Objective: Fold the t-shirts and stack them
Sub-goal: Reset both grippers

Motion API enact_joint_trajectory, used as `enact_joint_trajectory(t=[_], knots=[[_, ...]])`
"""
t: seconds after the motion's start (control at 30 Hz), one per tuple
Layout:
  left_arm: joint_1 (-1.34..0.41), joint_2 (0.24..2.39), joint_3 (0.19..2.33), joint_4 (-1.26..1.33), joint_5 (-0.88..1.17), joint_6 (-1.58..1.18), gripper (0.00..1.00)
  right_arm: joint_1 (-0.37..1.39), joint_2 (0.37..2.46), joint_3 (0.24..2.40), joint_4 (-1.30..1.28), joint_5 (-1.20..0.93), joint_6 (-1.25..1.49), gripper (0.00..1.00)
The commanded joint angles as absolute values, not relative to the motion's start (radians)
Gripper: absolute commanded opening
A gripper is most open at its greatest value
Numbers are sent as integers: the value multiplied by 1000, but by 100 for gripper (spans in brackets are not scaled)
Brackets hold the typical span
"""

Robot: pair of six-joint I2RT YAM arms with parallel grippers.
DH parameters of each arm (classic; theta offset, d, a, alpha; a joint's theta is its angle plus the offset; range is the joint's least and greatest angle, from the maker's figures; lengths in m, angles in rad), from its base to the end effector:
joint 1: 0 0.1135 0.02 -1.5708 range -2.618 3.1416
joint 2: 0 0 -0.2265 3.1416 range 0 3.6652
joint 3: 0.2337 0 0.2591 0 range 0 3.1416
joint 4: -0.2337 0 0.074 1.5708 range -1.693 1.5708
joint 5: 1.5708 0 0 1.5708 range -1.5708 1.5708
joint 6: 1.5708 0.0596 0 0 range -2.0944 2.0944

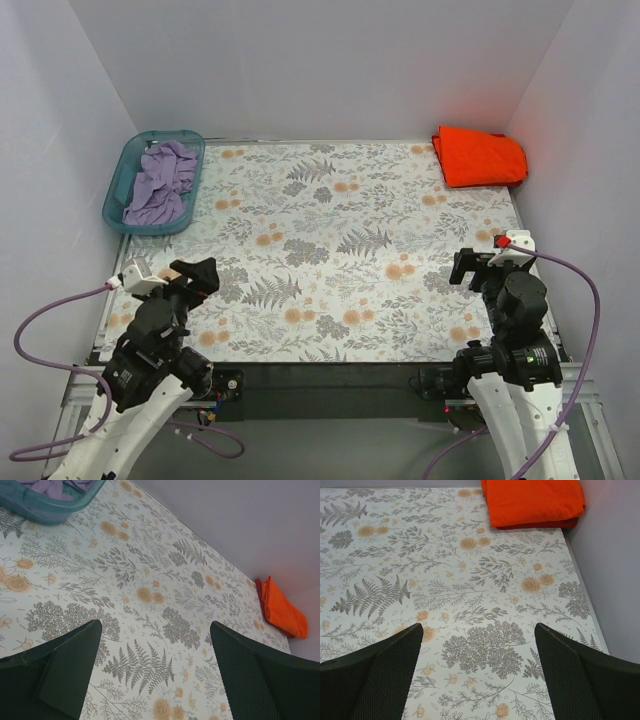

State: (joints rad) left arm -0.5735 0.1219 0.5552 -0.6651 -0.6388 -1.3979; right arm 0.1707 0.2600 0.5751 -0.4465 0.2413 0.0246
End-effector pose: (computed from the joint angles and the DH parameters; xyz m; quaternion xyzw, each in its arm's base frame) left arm 0.1178 -0.0338 0.2733 -0.4768 0.6041 -0.3552 0.5307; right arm 0.1531 0.0119 0.2896 0.0246 0.7503 -0.0263 0.6601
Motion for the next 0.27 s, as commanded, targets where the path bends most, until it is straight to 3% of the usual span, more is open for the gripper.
enact_joint_trajectory(t=[0.0, 0.23], knots=[[-577, 139, 551, -618, -644, -1390, 90, 175, 256, 578, -385, 264, 32, 98], [-577, 204, 551, -594, -597, -1367, 90, 176, 265, 578, -380, 270, 38, 98]])
